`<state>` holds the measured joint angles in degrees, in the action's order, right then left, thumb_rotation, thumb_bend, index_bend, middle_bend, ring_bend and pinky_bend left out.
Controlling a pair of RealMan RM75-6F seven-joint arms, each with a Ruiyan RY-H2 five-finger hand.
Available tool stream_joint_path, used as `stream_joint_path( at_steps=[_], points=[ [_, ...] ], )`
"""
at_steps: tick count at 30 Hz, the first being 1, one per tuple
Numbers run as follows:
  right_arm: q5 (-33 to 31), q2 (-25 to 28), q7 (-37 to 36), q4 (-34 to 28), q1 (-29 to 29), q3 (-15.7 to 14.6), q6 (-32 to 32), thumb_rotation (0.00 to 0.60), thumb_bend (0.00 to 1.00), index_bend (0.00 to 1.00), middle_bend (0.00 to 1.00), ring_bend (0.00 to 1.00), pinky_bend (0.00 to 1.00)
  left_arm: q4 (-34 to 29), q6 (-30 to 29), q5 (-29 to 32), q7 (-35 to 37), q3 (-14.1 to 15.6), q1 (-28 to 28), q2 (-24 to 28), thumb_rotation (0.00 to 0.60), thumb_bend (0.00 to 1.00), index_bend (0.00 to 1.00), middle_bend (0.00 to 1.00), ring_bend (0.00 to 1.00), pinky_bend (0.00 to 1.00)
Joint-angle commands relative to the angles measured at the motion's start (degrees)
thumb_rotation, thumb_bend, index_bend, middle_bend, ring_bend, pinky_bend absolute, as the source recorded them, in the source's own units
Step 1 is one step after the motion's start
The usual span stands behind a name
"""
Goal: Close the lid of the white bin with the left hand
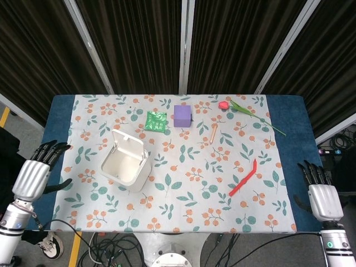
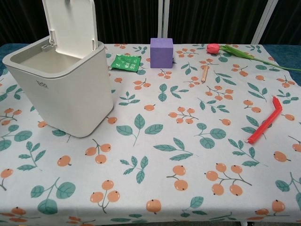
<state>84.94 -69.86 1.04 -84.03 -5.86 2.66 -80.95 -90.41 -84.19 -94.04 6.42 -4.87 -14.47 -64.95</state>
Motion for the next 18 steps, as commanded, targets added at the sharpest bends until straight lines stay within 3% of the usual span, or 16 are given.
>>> stream_joint_path(
  at_steps=[1, 6, 18],
  points=[
    [-0.13, -0.09, 0.23, -0.06, -0.04, -0.01, 0.14, 0.600, 0.19, 0.00, 0.00, 0.00, 0.00, -1.58, 1.93, -1.76, 1.18, -1.31, -2.88, 1.42, 0.600, 0.28, 0.16, 0.15, 0.07, 0.14],
    [-0.28, -0.22, 0.49, -0.02, -0.12, -0.04, 0.41, 0.600, 0.19, 0.00, 0.00, 0.00, 0.00, -3.64, 4.36, -2.96, 0.76, -3.00, -6.72, 2.22, 0.600, 0.50, 0.16, 0.16, 0.07, 0.14],
    [-1.01, -0.64, -0.39, 1.02, -0.35, -0.06, 1.52, 0.600, 0.19, 0.00, 0.00, 0.00, 0.00, -6.28, 10.01, -4.03, 2.15, -5.52, -14.78, 0.86, 0.600, 0.67, 0.16, 0.16, 0.07, 0.14]
  ],
)
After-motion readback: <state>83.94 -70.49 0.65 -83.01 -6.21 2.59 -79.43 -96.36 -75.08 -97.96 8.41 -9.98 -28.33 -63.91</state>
